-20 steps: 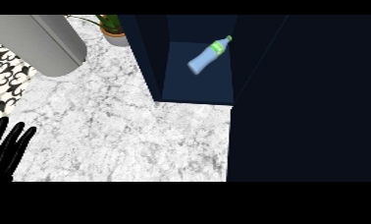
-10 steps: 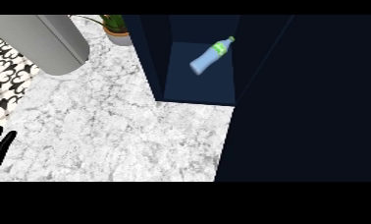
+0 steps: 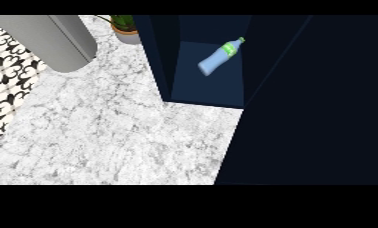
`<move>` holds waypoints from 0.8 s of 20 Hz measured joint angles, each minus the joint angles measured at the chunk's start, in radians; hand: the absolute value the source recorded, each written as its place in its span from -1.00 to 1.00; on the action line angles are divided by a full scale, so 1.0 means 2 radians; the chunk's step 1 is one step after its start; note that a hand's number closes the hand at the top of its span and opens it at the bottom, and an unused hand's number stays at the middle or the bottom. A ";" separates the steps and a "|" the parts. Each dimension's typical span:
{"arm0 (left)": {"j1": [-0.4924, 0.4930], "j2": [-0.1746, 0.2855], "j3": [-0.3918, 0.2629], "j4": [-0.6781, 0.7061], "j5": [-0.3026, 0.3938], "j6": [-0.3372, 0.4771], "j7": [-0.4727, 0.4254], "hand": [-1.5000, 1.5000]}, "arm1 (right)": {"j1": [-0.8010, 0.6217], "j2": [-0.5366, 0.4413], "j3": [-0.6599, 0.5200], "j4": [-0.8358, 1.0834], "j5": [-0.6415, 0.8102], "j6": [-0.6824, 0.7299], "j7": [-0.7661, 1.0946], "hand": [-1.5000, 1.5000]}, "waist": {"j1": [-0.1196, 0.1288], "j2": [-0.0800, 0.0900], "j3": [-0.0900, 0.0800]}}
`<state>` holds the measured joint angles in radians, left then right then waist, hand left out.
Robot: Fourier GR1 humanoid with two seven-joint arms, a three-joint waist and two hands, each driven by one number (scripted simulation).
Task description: Pick up the bottled water, place it into the cabinet and close the cabinet
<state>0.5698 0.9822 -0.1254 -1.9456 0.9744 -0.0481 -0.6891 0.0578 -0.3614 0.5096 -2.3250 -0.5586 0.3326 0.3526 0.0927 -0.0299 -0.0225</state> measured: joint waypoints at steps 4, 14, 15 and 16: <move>0.011 0.006 0.015 0.005 0.007 -0.018 -0.005 -1.00 | -0.049 0.027 0.011 0.005 0.025 -0.030 0.032 1.00 | 0.007 0.002 0.001; 0.033 0.025 0.054 0.024 0.021 -0.077 -0.019 -1.00 | -0.211 0.120 0.042 0.099 0.001 -0.073 0.137 1.00 | 0.029 0.012 0.004; 0.036 0.026 0.059 0.026 0.024 -0.082 -0.020 -1.00 | -0.237 0.133 0.048 0.109 -0.010 -0.082 0.147 1.00 | 0.029 0.013 0.005; 0.039 0.026 0.064 0.028 0.026 -0.087 -0.022 -1.00 | -0.263 0.143 0.052 0.123 -0.021 -0.090 0.152 1.00 | 0.028 0.013 0.006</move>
<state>0.6484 1.0350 0.0021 -1.8886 1.0265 -0.2229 -0.7322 -0.4689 -0.0756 0.6126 -2.0788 -0.6010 0.1518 0.6563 0.1494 -0.0033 -0.0110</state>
